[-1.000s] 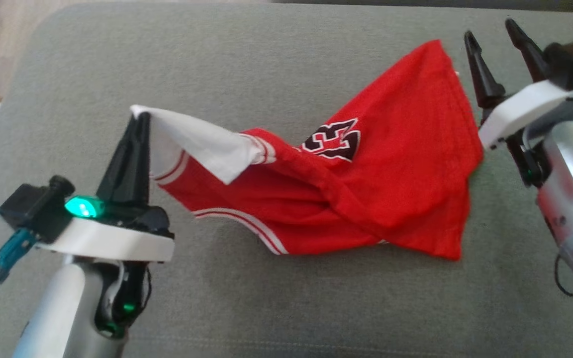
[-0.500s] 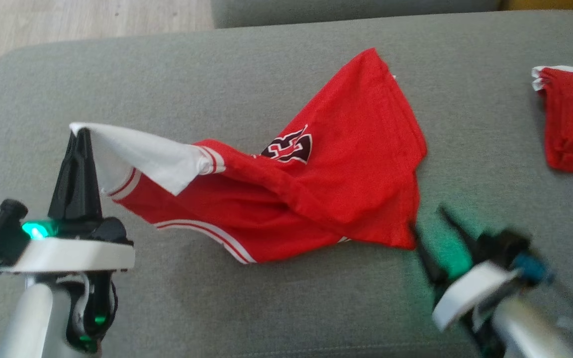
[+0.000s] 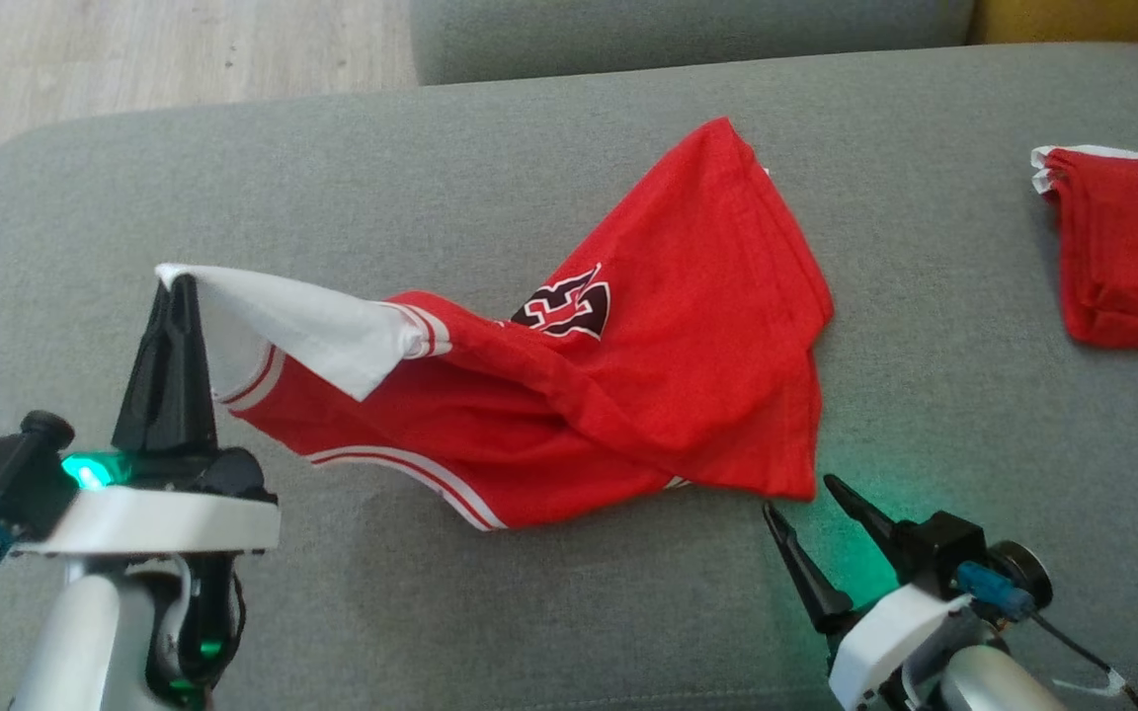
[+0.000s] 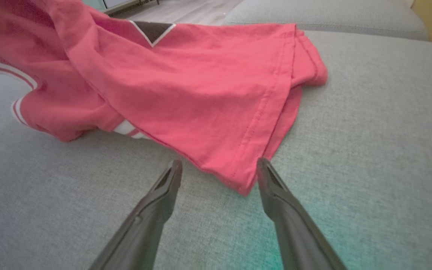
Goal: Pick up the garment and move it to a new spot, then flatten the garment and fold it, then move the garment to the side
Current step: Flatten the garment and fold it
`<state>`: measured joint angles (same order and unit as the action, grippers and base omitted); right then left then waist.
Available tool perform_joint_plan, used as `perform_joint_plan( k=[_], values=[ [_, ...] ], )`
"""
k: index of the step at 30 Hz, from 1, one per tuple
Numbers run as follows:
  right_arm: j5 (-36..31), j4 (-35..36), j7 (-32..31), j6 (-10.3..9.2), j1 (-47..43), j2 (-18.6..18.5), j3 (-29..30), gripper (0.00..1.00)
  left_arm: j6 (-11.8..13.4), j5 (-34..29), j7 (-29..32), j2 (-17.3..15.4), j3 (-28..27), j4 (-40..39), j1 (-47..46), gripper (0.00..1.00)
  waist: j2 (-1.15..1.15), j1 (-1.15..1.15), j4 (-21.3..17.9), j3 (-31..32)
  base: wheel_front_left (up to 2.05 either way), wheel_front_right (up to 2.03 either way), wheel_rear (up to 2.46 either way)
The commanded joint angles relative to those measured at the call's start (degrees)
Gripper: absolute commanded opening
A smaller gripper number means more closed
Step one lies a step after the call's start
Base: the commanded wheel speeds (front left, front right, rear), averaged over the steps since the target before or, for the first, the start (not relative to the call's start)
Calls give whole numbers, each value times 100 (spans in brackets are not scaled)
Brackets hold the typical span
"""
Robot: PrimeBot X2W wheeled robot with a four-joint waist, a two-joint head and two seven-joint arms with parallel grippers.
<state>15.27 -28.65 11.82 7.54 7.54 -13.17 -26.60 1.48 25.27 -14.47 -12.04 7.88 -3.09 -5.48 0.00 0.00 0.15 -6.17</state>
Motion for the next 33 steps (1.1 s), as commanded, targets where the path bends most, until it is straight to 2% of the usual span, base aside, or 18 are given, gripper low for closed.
perform_joint_plan(
  k=[1, 7, 11, 12, 14, 17, 19, 20, 28, 33],
  values=[
    [-85, 63, -30, -5, 15, 0, -10, 100, -19, -53, -52, -66, -205, -161, -208, 0, 0, 0, 33, 3, 0, 0, 0],
    [-210, -226, -55, -5, 95, 100, 156, 96, -42, -73, -52, -59, -168, -171, -242, 0, 0, 0, 126, -43, 0, 0, 0],
    [-212, -370, -32, -5, 166, 166, 153, 67, -50, -77, -52, -55, -145, -172, -265, 0, 0, 0, 170, -85, 0, 0, 0],
    [-203, -401, -20, -5, 184, 179, 148, 47, -52, -78, -52, -56, -140, -170, -275, 0, 0, 0, 180, -96, 0, 0, 0],
    [-193, -460, 5, -5, 224, 207, 151, 38, -57, -84, -52, -64, -133, -163, -294, 0, 0, 0, 194, -116, 0, 0, 0],
    [-226, -522, 52, -5, 284, 245, 199, 18, -63, -93, -52, -77, -120, -157, -326, 0, 0, 0, 206, -152, 0, 0, 0],
    [-289, -551, 102, -5, 326, 267, 272, 9, -65, -95, -52, -86, -113, -152, -348, 0, 0, 0, 205, -172, 0, 0, 0],
    [-320, -557, 133, -5, 348, 287, 325, 0, -65, -95, -52, -92, -112, -148, -357, 0, 0, 0, 202, -180, 0, 0, 0],
    [-564, -549, 255, -5, 402, 325, 522, 0, -67, -84, -52, -120, -113, -110, -395, 0, 0, 0, 181, -171, 0, 0, 0],
    [-785, -65, 308, -5, 275, 314, 1016, 0, -88, -82, -52, -151, -220, -208, -358, 0, 0, 0, 114, -6, 0, 0, 0]
  ],
)
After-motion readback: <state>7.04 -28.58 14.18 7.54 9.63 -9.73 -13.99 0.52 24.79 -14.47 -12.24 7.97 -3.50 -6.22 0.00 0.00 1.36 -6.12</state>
